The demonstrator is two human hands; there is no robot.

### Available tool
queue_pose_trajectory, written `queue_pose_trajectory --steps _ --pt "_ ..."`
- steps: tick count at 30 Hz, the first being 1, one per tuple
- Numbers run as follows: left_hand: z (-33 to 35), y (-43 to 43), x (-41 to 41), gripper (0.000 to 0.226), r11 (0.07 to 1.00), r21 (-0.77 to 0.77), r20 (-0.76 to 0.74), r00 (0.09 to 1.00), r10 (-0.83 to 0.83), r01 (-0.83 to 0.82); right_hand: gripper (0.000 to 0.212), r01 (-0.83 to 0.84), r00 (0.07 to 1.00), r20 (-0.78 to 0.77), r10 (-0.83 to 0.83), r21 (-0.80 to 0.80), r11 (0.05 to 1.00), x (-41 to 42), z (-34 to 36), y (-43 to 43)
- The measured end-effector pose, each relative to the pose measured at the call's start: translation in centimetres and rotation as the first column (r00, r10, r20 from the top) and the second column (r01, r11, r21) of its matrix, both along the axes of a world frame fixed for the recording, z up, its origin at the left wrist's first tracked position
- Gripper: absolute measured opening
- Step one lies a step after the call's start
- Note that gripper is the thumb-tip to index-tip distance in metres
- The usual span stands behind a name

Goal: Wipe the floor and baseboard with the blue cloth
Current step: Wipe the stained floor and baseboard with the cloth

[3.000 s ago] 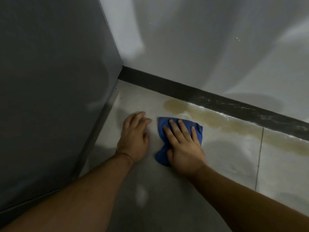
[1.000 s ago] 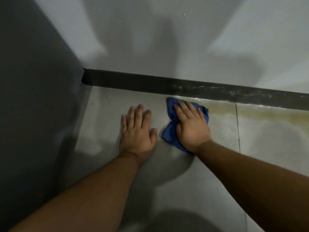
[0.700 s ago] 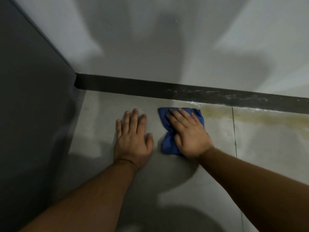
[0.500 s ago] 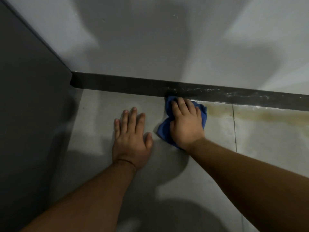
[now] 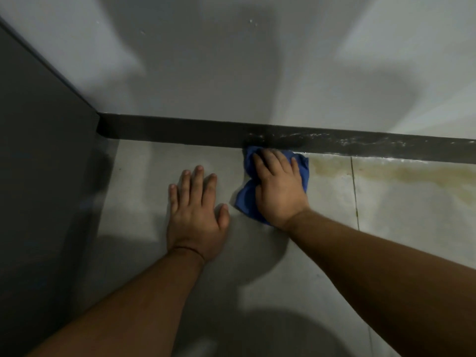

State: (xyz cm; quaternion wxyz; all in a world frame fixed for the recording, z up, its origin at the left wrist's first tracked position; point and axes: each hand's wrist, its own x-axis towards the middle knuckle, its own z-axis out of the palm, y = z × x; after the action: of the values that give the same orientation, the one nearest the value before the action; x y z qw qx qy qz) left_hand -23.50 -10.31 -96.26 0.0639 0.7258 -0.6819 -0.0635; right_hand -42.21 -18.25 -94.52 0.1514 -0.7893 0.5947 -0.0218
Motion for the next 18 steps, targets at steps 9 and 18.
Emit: queue_pose_trajectory --steps 9,18 --pt "0.3 -0.1 0.0 0.074 0.998 0.056 -0.017 1.0 0.005 -0.004 0.062 -0.176 0.98 -0.106 0.171 -0.036 0.984 -2.8 0.7 1.0" --pt "0.3 -0.2 -0.2 0.073 0.999 0.053 0.002 1.0 -0.007 0.007 0.06 0.038 0.998 -0.04 -0.039 -0.024 0.999 -6.7 0.7 0.6"
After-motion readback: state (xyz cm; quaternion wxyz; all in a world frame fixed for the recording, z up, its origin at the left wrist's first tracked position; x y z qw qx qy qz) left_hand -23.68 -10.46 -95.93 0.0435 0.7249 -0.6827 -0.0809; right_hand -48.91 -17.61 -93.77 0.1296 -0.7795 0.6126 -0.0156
